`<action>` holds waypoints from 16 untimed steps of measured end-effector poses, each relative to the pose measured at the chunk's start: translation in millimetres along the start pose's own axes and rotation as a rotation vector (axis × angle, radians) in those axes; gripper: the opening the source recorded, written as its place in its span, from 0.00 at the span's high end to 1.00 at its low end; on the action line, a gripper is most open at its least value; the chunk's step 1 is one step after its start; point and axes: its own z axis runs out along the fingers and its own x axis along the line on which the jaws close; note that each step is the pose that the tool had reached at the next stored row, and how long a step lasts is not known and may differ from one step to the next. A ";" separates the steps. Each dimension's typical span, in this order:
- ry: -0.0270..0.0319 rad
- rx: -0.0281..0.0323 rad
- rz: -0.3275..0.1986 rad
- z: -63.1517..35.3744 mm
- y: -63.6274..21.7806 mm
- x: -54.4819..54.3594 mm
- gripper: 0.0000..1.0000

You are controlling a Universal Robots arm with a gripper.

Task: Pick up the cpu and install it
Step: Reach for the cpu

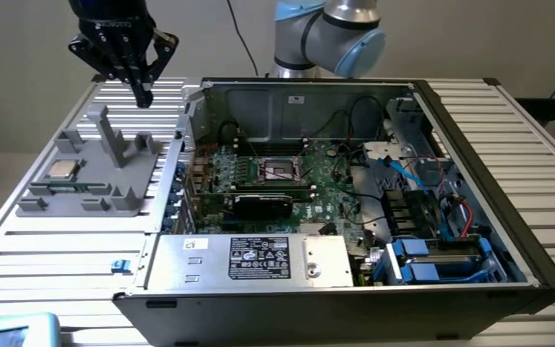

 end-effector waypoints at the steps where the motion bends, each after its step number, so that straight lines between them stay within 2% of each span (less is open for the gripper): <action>1: 0.0000 0.0000 0.000 0.0 -0.1 1.8 0.89; 11: 0.0000 0.0000 0.000 -0.5 -1.6 22.4 0.89; 16: 0.0000 -0.0001 0.000 -0.7 -2.2 41.8 0.89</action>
